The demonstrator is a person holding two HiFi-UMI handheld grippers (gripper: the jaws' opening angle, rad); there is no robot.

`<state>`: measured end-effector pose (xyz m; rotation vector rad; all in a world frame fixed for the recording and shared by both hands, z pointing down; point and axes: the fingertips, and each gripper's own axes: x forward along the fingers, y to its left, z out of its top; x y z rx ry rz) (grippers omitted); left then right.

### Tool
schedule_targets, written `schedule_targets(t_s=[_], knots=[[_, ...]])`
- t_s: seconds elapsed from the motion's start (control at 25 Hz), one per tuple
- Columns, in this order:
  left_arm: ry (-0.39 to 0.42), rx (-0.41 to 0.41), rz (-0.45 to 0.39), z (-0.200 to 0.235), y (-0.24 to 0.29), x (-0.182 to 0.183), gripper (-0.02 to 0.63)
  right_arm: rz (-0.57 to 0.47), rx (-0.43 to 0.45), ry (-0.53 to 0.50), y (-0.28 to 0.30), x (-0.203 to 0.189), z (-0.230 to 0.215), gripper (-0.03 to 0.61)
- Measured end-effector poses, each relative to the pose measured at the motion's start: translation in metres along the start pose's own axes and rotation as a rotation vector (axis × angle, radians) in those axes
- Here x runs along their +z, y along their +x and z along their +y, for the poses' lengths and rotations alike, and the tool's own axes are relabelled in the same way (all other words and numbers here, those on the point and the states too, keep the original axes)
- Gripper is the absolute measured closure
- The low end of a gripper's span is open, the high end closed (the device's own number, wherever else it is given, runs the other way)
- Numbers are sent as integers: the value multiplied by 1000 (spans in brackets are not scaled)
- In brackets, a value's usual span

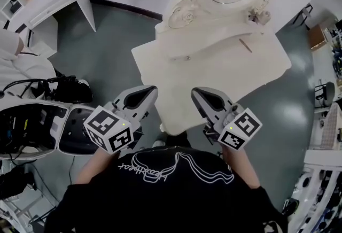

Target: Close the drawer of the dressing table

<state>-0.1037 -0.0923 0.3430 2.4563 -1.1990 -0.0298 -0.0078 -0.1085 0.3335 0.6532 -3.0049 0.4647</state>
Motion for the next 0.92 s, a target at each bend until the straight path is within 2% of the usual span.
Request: schedule_targets(t_s=[0.44, 0.92], knots=[[-9, 6, 28, -6, -17, -23, 611, 8, 2, 39, -4, -25, 18, 575], [-46, -7, 56, -6, -23, -26, 611, 44, -28, 82, 1, -35, 24, 575]])
